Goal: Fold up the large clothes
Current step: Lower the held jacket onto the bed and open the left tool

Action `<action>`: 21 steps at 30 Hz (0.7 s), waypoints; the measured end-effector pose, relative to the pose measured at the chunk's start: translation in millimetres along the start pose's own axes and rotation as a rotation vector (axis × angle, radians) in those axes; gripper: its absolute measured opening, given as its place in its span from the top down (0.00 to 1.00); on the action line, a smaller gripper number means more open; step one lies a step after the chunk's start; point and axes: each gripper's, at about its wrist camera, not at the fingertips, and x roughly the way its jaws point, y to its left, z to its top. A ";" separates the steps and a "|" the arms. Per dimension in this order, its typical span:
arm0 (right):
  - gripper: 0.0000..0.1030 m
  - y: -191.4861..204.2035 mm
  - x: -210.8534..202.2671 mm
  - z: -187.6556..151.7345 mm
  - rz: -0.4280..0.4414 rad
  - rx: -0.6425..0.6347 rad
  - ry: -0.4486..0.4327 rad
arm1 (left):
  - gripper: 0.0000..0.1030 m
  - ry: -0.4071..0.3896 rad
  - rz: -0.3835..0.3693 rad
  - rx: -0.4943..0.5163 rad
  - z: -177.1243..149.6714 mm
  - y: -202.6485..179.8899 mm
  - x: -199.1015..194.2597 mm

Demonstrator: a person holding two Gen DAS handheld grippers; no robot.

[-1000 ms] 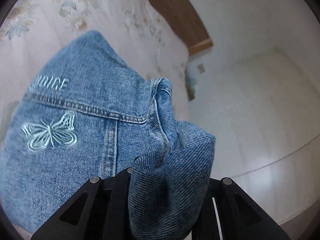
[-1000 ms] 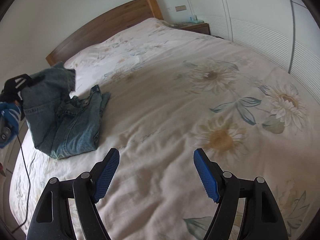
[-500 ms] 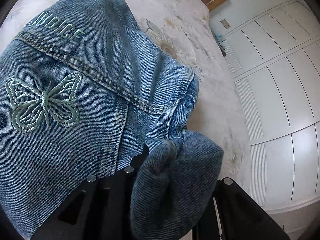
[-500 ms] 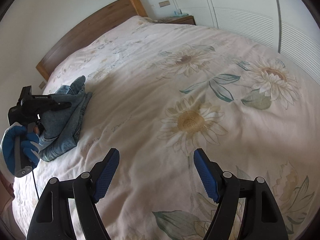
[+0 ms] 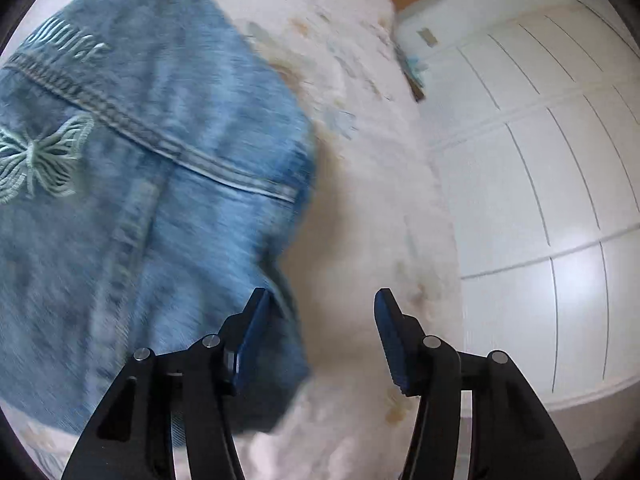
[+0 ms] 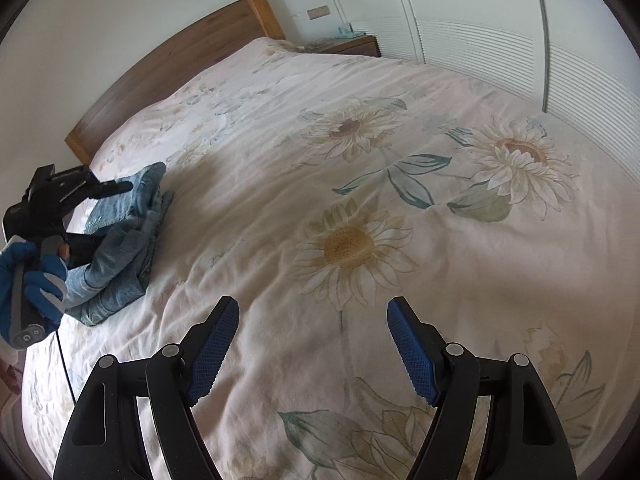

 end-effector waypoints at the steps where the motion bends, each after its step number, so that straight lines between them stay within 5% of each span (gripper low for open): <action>1: 0.24 0.5 -2.8 -0.2 -0.005 -0.005 0.000 | 0.54 0.004 -0.007 0.016 0.0 -9.0 -5.1; 10: 0.24 11.5 -37.4 -0.7 -0.035 -0.039 -0.023 | 0.54 0.011 -0.028 0.195 -6.6 -44.2 -56.3; 21: 0.24 94.8 -45.0 3.1 0.027 -0.179 -0.023 | 0.54 -0.113 0.120 0.325 -37.2 18.5 -189.7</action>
